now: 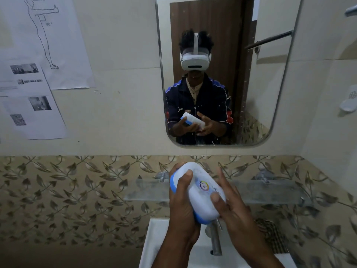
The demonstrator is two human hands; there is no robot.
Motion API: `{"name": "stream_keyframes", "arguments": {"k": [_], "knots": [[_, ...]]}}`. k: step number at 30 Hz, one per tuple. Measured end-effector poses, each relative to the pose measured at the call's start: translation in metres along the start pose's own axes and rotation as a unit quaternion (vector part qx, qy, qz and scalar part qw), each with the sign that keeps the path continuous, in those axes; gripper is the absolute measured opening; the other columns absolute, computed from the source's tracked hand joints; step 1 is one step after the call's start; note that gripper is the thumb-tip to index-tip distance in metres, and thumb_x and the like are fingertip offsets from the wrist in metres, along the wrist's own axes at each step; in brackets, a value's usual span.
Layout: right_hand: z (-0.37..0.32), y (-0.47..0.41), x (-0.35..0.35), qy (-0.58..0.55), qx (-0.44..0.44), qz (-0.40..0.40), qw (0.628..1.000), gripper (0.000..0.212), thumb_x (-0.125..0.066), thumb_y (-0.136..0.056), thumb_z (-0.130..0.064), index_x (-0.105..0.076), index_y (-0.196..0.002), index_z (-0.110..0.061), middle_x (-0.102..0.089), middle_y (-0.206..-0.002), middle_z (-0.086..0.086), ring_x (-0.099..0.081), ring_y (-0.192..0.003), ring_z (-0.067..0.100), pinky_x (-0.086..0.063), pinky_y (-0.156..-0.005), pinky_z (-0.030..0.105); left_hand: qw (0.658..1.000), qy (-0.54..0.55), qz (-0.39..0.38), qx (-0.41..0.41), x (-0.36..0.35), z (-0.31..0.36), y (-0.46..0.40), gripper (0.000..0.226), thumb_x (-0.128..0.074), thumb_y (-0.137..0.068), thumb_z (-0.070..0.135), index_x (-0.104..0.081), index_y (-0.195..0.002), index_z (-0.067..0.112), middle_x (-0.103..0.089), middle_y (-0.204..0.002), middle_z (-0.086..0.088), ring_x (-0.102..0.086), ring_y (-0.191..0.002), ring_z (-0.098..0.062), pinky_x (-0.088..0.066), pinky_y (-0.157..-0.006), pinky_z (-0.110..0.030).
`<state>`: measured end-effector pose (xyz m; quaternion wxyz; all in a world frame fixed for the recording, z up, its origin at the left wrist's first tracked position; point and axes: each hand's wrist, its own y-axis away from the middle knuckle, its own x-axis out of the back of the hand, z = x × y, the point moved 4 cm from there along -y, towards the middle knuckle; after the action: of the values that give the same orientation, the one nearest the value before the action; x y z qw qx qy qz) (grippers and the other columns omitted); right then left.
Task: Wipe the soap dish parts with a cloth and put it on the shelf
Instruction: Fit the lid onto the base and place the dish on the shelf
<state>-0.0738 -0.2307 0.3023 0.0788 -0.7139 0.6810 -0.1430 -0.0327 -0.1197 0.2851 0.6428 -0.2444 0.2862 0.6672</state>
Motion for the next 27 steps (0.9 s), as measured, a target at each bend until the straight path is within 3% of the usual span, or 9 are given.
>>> {"name": "stream_keyframes", "arguments": {"k": [3, 6, 8, 12, 14, 16, 19, 22, 27], "knots": [[0.014, -0.004, 0.002, -0.131, -0.079, 0.018, 0.988, 0.07, -0.076, -0.065, -0.041, -0.051, -0.13, -0.045, -0.067, -0.12, -0.023, -0.069, -0.104, 0.002, -0.06, -0.082, 0.031, 0.999, -0.015, 0.023, -0.041, 0.002, -0.001, 0.002, 0.096, -0.088, -0.047, 0.057, -0.06, -0.131, 0.018, -0.069, -0.125, -0.017, -0.065, -0.115, -0.04, -0.051, -0.098, -0.059], [0.017, -0.011, 0.016, -0.14, -0.093, 0.021, 0.985, 0.052, -0.081, -0.064, -0.018, -0.068, -0.115, -0.022, -0.078, -0.105, -0.002, -0.075, -0.094, 0.018, -0.062, -0.072, 0.032, 0.991, -0.083, 0.047, -0.09, 0.014, 0.004, -0.001, 0.058, -0.079, -0.067, 0.041, -0.068, -0.119, 0.018, -0.073, -0.117, -0.013, -0.069, -0.107, -0.035, -0.059, -0.088, -0.051], [0.022, -0.017, 0.031, -0.121, -0.091, 0.036, 0.988, 0.057, -0.092, -0.058, -0.013, -0.07, -0.11, -0.018, -0.078, -0.103, 0.004, -0.075, -0.093, 0.022, -0.061, -0.07, 0.032, 0.987, -0.13, 0.047, -0.078, 0.023, 0.007, -0.007, 0.034, -0.077, -0.08, 0.023, -0.072, -0.113, 0.016, -0.076, -0.108, -0.012, -0.074, -0.095, -0.032, -0.062, -0.072, -0.042], [0.04, -0.021, 0.038, -0.118, -0.101, 0.085, 0.984, 0.069, -0.096, -0.053, -0.018, -0.064, -0.115, -0.015, -0.077, -0.104, 0.008, -0.075, -0.093, 0.026, -0.06, -0.067, 0.035, 0.985, -0.133, 0.081, -0.077, 0.031, 0.004, -0.009, 0.03, -0.077, -0.081, 0.012, -0.072, -0.11, 0.014, -0.078, -0.096, -0.013, -0.076, -0.076, -0.024, -0.059, -0.058, -0.033], [0.047, -0.018, 0.033, -0.107, -0.085, 0.148, 0.98, 0.055, -0.09, -0.064, -0.013, -0.065, -0.113, -0.013, -0.076, -0.104, -0.001, -0.075, -0.087, 0.012, -0.059, -0.062, 0.026, 0.981, -0.117, 0.124, -0.095, 0.032, -0.001, -0.01, 0.029, -0.077, -0.082, 0.016, -0.069, -0.11, 0.017, -0.077, -0.097, -0.01, -0.074, -0.077, -0.022, -0.059, -0.056, -0.032], [0.051, -0.016, 0.029, -0.109, -0.079, 0.195, 0.971, 0.038, -0.084, -0.071, -0.006, -0.067, -0.105, -0.009, -0.077, -0.09, -0.006, -0.074, -0.077, 0.005, -0.054, -0.055, 0.016, 0.975, -0.124, 0.151, -0.106, 0.035, -0.006, -0.012, 0.024, -0.075, -0.085, 0.022, -0.067, -0.107, 0.018, -0.074, -0.097, -0.006, -0.072, -0.08, -0.019, -0.057, -0.053, -0.029], [0.062, -0.026, 0.039, -0.097, -0.084, 0.239, 0.962, 0.024, -0.08, -0.077, -0.007, -0.071, -0.099, -0.01, -0.076, -0.09, -0.004, -0.072, -0.072, -0.002, -0.053, -0.054, 0.013, 0.962, -0.211, 0.134, -0.114, 0.043, -0.015, -0.025, 0.019, -0.07, -0.089, 0.03, -0.072, -0.102, 0.017, -0.074, -0.1, 0.0, -0.072, -0.08, -0.008, -0.056, -0.057, -0.024], [0.079, -0.042, 0.049, -0.045, -0.101, 0.258, 0.96, 0.019, -0.079, -0.081, -0.015, -0.074, -0.1, -0.017, -0.076, -0.096, -0.004, -0.069, -0.074, -0.008, -0.052, -0.063, 0.013, 0.926, -0.331, 0.123, -0.136, 0.051, -0.022, -0.043, 0.021, -0.068, -0.091, 0.032, -0.075, -0.105, 0.018, -0.074, -0.106, 0.001, -0.068, -0.09, -0.004, -0.05, -0.062, -0.01], [0.102, -0.06, 0.048, 0.056, -0.115, 0.285, 0.95, 0.036, -0.079, -0.08, -0.029, -0.075, -0.113, -0.014, -0.077, -0.103, -0.002, -0.069, -0.09, 0.006, -0.054, -0.08, 0.026, 0.875, -0.431, 0.121, -0.183, 0.047, -0.018, -0.073, 0.024, -0.068, -0.091, 0.026, -0.077, -0.11, 0.015, -0.076, -0.096, 0.007, -0.067, -0.084, 0.007, -0.05, -0.07, -0.008]]}}
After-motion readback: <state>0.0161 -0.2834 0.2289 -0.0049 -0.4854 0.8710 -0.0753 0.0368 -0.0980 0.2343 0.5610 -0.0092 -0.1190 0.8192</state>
